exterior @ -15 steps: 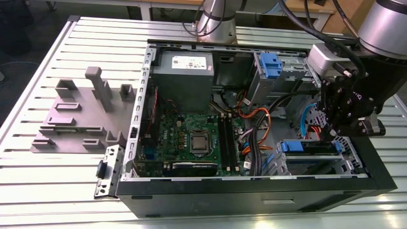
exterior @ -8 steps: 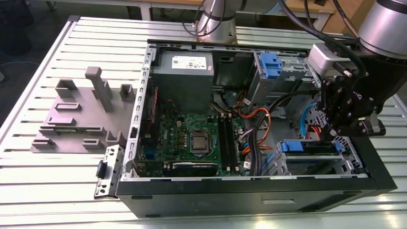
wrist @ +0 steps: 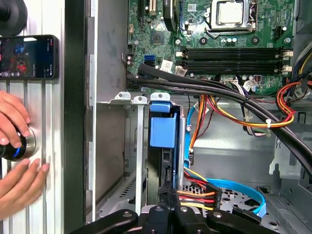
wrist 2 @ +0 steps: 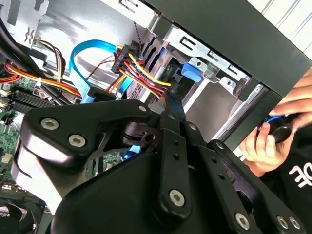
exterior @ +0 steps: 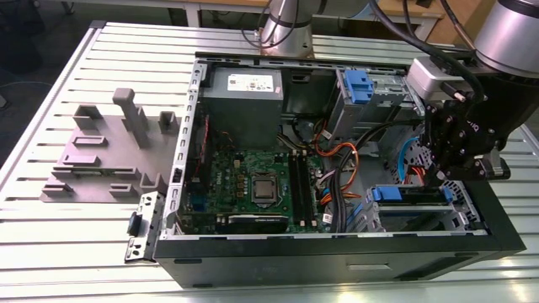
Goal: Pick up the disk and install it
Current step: 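Insert the second disk wire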
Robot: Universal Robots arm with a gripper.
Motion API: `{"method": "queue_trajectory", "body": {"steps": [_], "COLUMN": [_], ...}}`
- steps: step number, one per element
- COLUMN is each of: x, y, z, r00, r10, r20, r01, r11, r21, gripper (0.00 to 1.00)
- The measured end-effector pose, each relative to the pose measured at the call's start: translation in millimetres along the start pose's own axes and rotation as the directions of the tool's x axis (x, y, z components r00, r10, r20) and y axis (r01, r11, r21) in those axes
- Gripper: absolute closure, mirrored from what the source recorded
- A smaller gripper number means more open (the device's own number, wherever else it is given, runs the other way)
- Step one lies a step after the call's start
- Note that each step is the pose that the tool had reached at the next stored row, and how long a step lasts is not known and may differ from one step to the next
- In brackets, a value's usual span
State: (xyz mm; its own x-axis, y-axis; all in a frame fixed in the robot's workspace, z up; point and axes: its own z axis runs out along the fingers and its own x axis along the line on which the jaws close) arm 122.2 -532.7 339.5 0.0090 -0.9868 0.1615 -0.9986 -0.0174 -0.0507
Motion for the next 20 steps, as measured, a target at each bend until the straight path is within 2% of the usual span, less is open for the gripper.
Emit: {"method": "queue_trajectory", "body": {"steps": [4, 5, 20], "x": [0.0, 0.0, -0.1], "y": [9.4, 9.9, 10.6], "z": [-0.3, -0.3, -0.7], "r00": [1.0, 1.0, 1.0], "r10": [0.0, 0.0, 0.0], "r20": [0.0003, 0.0003, 0.0004], "r01": [0.0, 0.0, 0.0], "r11": [1.0, 1.0, 1.0], "r21": [0.0, -0.0001, 0.0], "gripper": [0.89, 0.89, 0.89]}}
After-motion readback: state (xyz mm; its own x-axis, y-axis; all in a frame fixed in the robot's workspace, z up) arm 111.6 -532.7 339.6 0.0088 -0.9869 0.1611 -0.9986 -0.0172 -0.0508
